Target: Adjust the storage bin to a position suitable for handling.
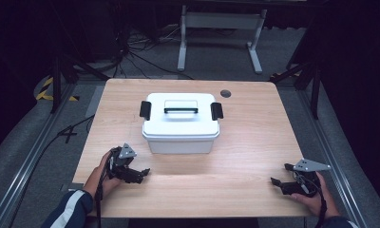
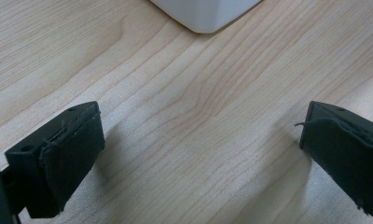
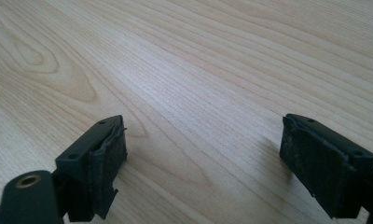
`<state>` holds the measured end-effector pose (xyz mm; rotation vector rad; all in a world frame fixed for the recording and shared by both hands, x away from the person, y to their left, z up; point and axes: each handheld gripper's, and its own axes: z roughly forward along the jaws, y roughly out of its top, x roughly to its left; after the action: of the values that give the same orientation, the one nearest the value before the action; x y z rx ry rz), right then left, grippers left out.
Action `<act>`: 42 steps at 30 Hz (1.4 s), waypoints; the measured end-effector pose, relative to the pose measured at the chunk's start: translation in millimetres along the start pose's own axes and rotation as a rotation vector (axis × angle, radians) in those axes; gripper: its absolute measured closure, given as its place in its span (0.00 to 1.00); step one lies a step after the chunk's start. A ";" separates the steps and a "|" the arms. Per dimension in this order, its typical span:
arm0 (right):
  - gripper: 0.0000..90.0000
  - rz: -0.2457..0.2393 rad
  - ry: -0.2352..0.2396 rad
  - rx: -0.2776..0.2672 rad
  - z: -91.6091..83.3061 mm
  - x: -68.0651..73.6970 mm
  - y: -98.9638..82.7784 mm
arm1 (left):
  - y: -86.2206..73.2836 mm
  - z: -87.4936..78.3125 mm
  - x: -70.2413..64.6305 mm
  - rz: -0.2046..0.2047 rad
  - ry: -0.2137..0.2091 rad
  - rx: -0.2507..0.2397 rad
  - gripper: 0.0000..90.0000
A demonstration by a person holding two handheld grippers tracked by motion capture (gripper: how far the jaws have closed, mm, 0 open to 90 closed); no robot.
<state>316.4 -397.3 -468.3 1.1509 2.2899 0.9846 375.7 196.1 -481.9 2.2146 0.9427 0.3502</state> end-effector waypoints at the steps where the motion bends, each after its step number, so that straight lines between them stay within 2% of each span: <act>1: 0.17 -0.001 0.001 0.000 0.1 -0.2 0.1 | 0.2 -0.1 0.5 0.005 -0.001 0.002 0.00; 7: 0.17 -0.004 -0.003 0.017 0.3 -0.1 2.6 | 0.3 0.3 1.7 0.013 -0.012 0.000 0.00; 11: 0.18 -0.009 0.003 0.057 0.5 -0.1 8.1 | -0.3 -0.7 2.8 0.026 -0.019 0.002 0.00; 13: 0.23 -0.029 0.001 0.079 0.0 -0.2 12.2 | -0.3 -0.7 3.2 0.031 -0.022 0.002 0.00; 15: 0.23 -0.048 0.008 0.094 -0.3 -1.0 15.3 | -0.9 -1.0 5.0 0.046 -0.041 0.002 0.00; 16: 0.25 -0.041 0.020 0.103 -0.7 -1.4 18.1 | -1.1 -1.6 6.3 0.062 -0.050 0.006 0.00; 19: 0.29 -0.047 0.045 0.094 -2.5 -1.3 22.7 | -1.2 -2.2 7.8 0.074 -0.063 0.009 0.00; 20: 0.31 -0.080 0.043 0.109 -3.4 0.3 32.3 | -1.2 -2.1 7.9 0.075 -0.064 0.009 0.00; 22: 0.32 -0.094 0.043 0.112 -3.4 0.8 35.9 | -1.2 -2.1 8.0 0.076 -0.065 0.009 0.00; 24: 0.34 -0.130 0.040 0.130 -3.3 3.2 49.1 | -1.2 -2.3 8.2 0.079 -0.066 0.011 0.00; 25: 0.37 -0.152 0.047 0.132 -3.1 4.5 56.1 | -1.3 -2.4 8.3 0.079 -0.067 0.011 0.00; 27: 0.39 -0.214 0.033 0.135 -2.3 8.9 72.6 | -1.3 -2.4 8.3 0.079 -0.067 0.011 0.01; 32: 0.41 -0.307 0.056 0.128 -1.3 16.2 111.8 | -1.2 -2.4 8.4 0.080 -0.067 0.011 0.00; 42: 0.43 -0.424 0.057 0.142 -5.5 28.0 179.5 | -0.9 -2.2 9.0 0.085 -0.067 0.010 0.00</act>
<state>392.4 -302.4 -333.2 0.6452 2.5353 0.7085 380.4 204.1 -481.2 2.2664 0.8177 0.3085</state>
